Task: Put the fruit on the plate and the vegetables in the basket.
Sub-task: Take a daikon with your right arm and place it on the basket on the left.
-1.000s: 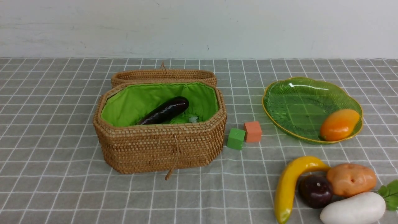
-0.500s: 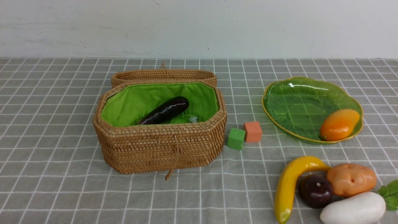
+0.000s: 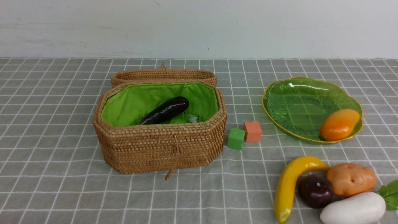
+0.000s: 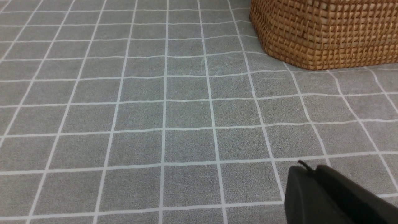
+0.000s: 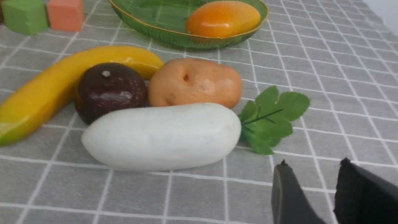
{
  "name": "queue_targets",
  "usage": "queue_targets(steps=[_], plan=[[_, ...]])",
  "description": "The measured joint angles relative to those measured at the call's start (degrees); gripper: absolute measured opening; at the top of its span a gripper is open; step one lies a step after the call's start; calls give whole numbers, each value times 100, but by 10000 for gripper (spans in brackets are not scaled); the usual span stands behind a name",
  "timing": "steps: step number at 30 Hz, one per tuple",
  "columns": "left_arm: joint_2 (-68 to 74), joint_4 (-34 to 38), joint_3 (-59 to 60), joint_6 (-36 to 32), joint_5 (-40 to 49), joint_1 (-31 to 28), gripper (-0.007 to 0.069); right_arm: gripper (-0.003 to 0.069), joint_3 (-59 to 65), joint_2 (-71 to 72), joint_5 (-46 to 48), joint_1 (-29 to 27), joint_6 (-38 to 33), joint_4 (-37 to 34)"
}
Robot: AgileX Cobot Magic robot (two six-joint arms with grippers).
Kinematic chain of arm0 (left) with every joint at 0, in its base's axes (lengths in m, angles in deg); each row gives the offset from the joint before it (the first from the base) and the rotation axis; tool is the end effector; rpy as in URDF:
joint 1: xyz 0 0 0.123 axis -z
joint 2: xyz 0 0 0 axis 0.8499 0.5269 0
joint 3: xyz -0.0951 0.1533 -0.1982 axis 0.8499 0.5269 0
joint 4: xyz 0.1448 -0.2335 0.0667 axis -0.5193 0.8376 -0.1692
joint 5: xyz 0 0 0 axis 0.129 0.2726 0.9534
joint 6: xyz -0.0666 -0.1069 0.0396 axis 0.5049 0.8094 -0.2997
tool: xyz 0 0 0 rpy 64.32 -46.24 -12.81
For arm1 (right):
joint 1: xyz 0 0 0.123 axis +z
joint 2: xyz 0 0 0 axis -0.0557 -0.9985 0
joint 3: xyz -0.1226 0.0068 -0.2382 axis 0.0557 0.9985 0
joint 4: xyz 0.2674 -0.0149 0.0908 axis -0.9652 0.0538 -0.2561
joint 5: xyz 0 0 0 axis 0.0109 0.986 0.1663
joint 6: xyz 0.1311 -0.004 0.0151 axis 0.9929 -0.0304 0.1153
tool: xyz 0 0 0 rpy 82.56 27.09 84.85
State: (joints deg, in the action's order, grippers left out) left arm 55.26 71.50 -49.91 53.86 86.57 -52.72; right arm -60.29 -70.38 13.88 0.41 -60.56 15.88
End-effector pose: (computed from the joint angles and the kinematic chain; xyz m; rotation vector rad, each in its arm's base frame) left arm 0.1379 -0.0096 0.1540 0.0202 1.9192 -0.0750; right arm 0.1394 -0.0120 0.1617 -0.1406 1.8746 -0.2265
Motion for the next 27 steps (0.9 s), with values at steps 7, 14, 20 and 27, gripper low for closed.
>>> queue_targets(steps=[7,14,20,27], plan=[[0,0,0,0,-6,0,39,242,3,0,1,0,0,646],[0,0,0,0,-6,0,39,242,67,0,-1359,0,0,547],[0,0,0,0,-6,0,41,242,67,0,-3278,0,589,-326],[0,0,0,0,-6,0,55,242,-84,0,-4707,0,2663,-988]])
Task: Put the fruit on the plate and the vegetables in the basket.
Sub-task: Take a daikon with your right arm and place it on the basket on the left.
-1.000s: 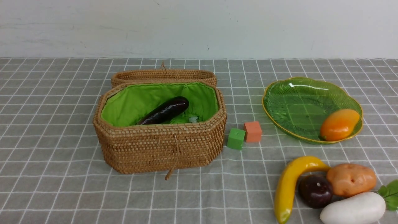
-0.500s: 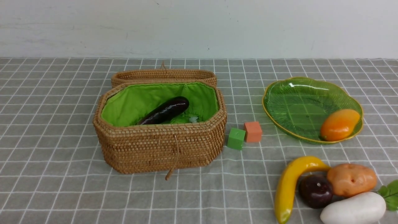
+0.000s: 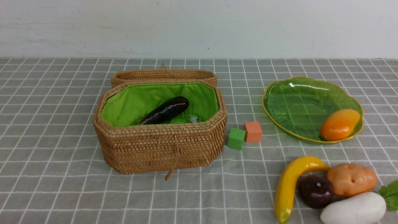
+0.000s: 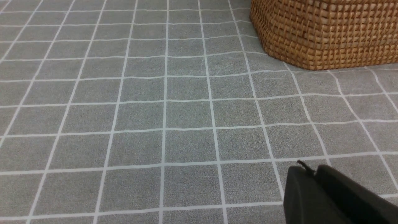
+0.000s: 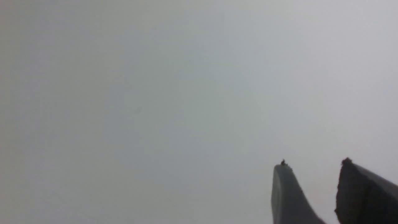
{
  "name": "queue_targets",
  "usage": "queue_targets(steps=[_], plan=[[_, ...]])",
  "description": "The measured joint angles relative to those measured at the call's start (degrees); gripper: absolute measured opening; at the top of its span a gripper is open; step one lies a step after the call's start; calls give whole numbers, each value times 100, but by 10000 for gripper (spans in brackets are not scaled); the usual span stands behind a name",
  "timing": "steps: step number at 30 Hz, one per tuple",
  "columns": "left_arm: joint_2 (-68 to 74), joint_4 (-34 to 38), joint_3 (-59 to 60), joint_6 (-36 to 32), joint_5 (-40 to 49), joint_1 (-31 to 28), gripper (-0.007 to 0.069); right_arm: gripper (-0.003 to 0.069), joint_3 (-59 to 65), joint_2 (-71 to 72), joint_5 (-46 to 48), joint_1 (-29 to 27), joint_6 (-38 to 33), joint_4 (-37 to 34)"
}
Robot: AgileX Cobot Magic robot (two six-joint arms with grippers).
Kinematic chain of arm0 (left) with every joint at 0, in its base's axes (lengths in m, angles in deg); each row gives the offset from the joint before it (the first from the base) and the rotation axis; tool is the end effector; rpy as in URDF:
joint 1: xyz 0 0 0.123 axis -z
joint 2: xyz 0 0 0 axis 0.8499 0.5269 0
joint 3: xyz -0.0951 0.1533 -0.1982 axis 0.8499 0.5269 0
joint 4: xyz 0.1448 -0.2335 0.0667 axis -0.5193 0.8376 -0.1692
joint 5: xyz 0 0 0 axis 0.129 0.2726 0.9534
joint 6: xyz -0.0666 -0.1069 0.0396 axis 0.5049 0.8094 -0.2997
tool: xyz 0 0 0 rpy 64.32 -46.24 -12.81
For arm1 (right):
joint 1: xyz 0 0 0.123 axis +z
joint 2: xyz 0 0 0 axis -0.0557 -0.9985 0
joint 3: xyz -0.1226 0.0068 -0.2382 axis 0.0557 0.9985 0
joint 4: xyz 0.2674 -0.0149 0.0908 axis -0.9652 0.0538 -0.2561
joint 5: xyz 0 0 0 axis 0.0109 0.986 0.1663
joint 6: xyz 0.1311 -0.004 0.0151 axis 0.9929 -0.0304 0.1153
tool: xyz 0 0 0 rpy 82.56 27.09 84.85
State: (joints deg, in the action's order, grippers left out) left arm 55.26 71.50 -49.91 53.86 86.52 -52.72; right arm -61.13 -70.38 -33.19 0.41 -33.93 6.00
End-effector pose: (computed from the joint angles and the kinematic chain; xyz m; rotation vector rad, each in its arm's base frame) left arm 0.1379 -0.0096 0.1541 0.0202 1.9183 -0.0751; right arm 0.1269 -0.0100 0.2719 0.2557 1.0134 0.3006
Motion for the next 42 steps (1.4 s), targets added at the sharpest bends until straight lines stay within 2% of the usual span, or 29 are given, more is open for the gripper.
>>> queue_targets(steps=[3,6,8,14,16,17,20,26,29,38,42], plan=[[0,0,0,0,0,0,57,242,-486,0,328,0,433,47],[0,0,0,0,0,0,59,242,-1764,-92,1490,0,639,391],[0,0,0,0,0,0,59,242,-2179,-250,1855,0,639,526],[0,0,0,0,-6,0,65,242,-4351,-1741,4599,0,639,1048],[0,0,0,0,-6,0,69,242,-4663,-2298,5372,0,634,1256],[0,0,0,0,-6,0,69,242,-4685,-2298,5448,0,634,1282],[0,0,0,0,-6,0,73,242,-4769,-3214,6367,0,634,1833],[0,-3,0,0,-6,0,79,242,-4624,-3927,6526,0,691,1734],[0,-9,0,0,-6,0,84,242,-4576,-4302,6625,0,696,1380],[0,-15,0,0,-6,0,88,246,-4576,-5245,7254,0,702,897],[0,-15,0,0,-6,0,92,284,-4576,-5948,7516,0,827,774]])
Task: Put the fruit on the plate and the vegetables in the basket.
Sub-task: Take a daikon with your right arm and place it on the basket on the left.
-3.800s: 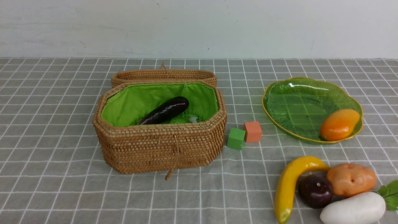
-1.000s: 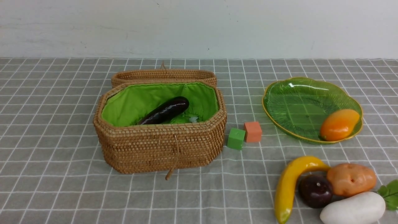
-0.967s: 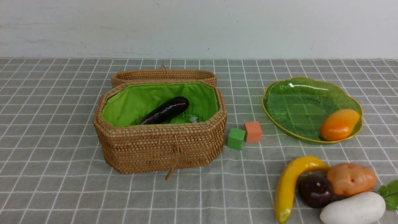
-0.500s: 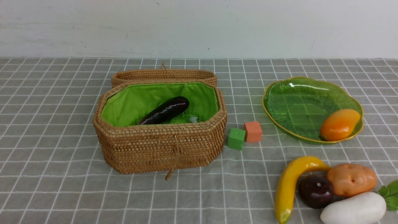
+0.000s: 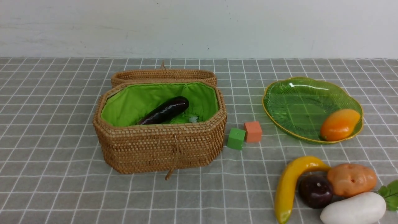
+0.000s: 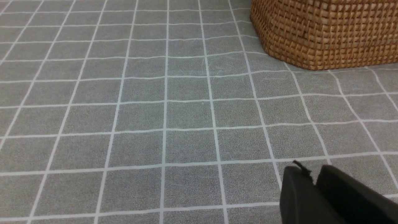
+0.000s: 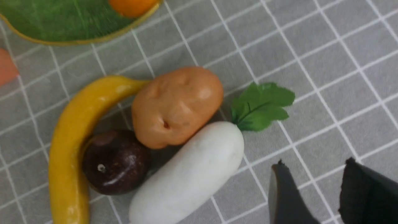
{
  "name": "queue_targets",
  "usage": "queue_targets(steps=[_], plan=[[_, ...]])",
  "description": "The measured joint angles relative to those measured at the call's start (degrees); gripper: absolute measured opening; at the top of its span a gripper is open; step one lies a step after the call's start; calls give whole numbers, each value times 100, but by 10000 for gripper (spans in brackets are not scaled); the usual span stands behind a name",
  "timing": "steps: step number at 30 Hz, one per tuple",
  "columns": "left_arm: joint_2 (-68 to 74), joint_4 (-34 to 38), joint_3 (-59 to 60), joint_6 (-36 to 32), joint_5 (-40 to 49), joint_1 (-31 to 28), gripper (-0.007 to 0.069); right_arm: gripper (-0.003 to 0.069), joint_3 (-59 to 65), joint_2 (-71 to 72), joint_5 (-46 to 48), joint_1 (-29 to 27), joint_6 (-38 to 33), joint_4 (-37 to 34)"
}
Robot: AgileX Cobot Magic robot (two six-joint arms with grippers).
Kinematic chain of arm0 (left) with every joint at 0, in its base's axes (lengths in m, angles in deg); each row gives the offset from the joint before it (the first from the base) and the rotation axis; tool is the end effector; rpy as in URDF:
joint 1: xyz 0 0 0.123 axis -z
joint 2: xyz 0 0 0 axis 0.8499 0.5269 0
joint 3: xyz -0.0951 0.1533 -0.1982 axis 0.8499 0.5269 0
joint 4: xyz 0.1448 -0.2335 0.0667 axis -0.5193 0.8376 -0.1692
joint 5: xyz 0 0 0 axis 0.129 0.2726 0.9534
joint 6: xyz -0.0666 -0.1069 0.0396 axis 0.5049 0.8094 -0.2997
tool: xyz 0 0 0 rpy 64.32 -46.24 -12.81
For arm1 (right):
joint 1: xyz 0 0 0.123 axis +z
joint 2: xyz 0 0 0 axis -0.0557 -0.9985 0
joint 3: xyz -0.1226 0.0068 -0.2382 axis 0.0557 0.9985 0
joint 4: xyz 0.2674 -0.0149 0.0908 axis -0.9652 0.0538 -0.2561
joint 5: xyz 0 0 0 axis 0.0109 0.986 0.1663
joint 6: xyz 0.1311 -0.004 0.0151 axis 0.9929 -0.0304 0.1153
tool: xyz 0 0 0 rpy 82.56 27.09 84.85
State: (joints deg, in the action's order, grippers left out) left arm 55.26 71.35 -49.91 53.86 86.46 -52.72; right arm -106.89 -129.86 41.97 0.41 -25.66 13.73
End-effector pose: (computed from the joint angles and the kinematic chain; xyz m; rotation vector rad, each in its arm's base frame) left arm 0.1380 -0.0094 0.1543 0.0218 1.9172 -0.0726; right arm 0.2463 -0.0188 0.2367 0.6393 2.5094 0.0760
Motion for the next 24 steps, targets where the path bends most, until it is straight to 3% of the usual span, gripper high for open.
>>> queue_targets(steps=[3,14,19,24], plan=[[0,0,0,0,0,0,92,314,0,-268,7,0,48,-99],[0,0,0,0,0,0,94,539,-5,-1345,-675,-5,113,-466],[0,-2,0,0,0,0,95,557,-5,-1511,-581,-5,255,-1472],[0,-2,0,0,0,0,95,559,-5,-1546,-842,-5,761,-1803]])
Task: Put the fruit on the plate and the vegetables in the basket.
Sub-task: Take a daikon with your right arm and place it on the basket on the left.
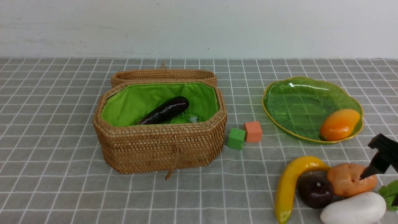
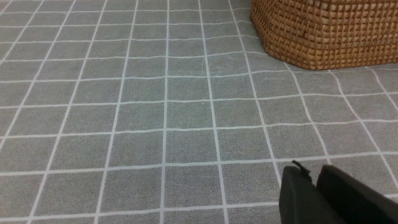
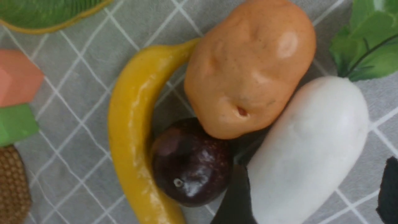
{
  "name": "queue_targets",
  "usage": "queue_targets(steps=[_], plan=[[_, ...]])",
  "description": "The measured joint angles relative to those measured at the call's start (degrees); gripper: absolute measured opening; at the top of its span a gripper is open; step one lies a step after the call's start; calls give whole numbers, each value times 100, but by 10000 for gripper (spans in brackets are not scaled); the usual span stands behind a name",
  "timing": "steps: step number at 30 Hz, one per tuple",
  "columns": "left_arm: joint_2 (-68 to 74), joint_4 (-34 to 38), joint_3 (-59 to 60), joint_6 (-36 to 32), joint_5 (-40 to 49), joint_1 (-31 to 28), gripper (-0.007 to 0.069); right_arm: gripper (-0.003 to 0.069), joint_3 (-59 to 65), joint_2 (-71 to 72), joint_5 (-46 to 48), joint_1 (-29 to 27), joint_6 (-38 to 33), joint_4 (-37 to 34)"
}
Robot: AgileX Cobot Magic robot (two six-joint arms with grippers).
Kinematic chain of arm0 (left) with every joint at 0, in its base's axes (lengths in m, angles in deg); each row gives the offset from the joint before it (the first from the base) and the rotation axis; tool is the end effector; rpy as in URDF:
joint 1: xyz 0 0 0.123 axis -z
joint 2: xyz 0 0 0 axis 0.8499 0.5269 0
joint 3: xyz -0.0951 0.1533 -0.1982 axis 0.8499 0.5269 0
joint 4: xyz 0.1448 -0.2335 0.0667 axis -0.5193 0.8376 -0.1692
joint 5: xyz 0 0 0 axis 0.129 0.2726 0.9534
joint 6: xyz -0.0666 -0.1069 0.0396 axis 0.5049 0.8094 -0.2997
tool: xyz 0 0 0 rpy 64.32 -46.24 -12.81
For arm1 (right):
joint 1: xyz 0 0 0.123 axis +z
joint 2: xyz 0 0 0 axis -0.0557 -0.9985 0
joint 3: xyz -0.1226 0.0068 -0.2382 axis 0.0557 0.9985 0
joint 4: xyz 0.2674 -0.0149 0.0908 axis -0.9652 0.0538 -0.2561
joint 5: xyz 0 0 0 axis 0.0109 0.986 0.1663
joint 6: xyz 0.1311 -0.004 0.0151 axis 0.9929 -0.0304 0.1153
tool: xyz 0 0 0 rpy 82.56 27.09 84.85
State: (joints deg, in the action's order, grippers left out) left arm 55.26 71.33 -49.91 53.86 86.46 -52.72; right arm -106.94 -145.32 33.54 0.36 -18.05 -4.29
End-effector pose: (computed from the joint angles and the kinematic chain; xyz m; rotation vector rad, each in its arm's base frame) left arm 0.1380 -0.0094 0.1543 0.0221 1.9171 -0.0722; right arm 0.2884 0.0074 0.1760 1.0850 2.5321 0.4388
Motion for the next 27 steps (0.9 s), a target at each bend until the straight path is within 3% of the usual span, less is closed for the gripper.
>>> queue_targets(steps=[9,15,23,27], plan=[[0,0,0,-2,0,0,96,560,279,-13,-96,0,391,-10],[0,0,0,-2,0,0,103,559,887,-66,-977,0,630,-279],[0,0,0,-2,0,0,111,558,927,-594,-1383,0,345,-519],[0,0,0,-2,0,0,112,524,927,-996,-1282,0,-32,-759]])
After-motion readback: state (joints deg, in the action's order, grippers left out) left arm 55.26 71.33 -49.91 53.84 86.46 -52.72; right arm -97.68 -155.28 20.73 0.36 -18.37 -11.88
